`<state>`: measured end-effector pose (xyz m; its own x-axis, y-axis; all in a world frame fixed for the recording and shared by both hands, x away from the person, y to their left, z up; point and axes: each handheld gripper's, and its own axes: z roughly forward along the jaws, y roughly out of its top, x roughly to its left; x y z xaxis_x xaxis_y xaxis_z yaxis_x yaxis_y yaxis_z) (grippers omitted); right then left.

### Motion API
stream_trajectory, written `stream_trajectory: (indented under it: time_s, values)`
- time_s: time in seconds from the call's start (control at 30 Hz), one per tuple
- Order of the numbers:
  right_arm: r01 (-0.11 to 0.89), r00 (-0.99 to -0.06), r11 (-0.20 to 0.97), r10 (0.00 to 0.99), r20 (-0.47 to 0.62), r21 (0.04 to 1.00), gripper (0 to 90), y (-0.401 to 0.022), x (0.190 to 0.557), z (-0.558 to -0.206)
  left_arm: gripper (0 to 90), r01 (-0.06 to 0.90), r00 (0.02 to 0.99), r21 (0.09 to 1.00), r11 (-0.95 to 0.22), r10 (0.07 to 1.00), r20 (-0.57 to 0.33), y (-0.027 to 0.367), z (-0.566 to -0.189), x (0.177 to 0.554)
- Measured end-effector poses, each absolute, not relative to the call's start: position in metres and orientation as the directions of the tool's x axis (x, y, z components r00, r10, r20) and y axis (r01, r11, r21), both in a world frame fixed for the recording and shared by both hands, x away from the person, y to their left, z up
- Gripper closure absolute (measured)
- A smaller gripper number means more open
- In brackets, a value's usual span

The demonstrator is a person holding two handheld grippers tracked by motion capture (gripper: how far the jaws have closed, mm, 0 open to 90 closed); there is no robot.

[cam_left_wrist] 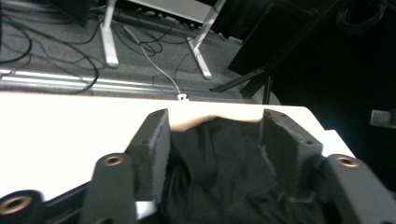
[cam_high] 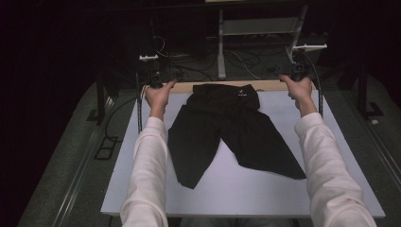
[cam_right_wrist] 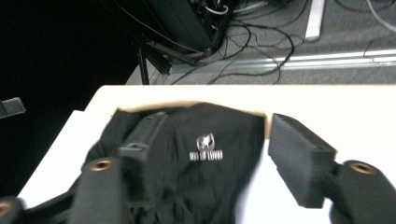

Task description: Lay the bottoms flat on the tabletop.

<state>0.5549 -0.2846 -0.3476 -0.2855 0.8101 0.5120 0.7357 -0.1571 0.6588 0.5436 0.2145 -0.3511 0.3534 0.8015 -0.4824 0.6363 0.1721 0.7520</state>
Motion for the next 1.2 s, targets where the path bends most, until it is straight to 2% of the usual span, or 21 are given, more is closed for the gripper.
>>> stream_trajectory:
  time_s: [0.1, 0.2, 0.3, 0.33, 0.6, 1.2]
  values:
    - [0.750, -0.289, -0.132, 0.816, 0.501, 0.648, 16.4, -0.290, 0.547, -0.360, 27.8, 0.656, 0.359, 0.735, 0.173, 0.784, -0.506, 0.218, -0.364, 0.537]
    - [0.743, -0.308, -0.144, 0.794, 0.525, 0.654, 12.5, -0.296, 0.538, -0.365, 16.7, 0.657, 0.385, 0.741, 0.142, 0.781, -0.492, 0.216, -0.371, 0.529]
    - [0.726, -0.328, -0.146, 0.786, 0.525, 0.672, 0.0, -0.298, 0.527, -0.368, 4.1, 0.649, 0.407, 0.752, 0.113, 0.784, -0.469, 0.214, -0.375, 0.520]
    - [0.723, -0.333, -0.136, 0.791, 0.514, 0.677, 0.0, -0.298, 0.523, -0.369, 0.0, 0.647, 0.414, 0.756, 0.102, 0.785, -0.461, 0.213, -0.376, 0.517]
    - [0.716, -0.401, -0.074, 0.771, 0.495, 0.694, 0.0, -0.298, 0.496, -0.385, 0.0, 0.632, 0.455, 0.774, 0.027, 0.796, -0.399, 0.211, -0.381, 0.493]
    - [0.720, -0.442, -0.018, 0.759, 0.478, 0.694, 0.0, -0.301, 0.459, -0.411, 0.0, 0.615, 0.515, 0.788, -0.040, 0.777, -0.363, 0.211, -0.391, 0.455]
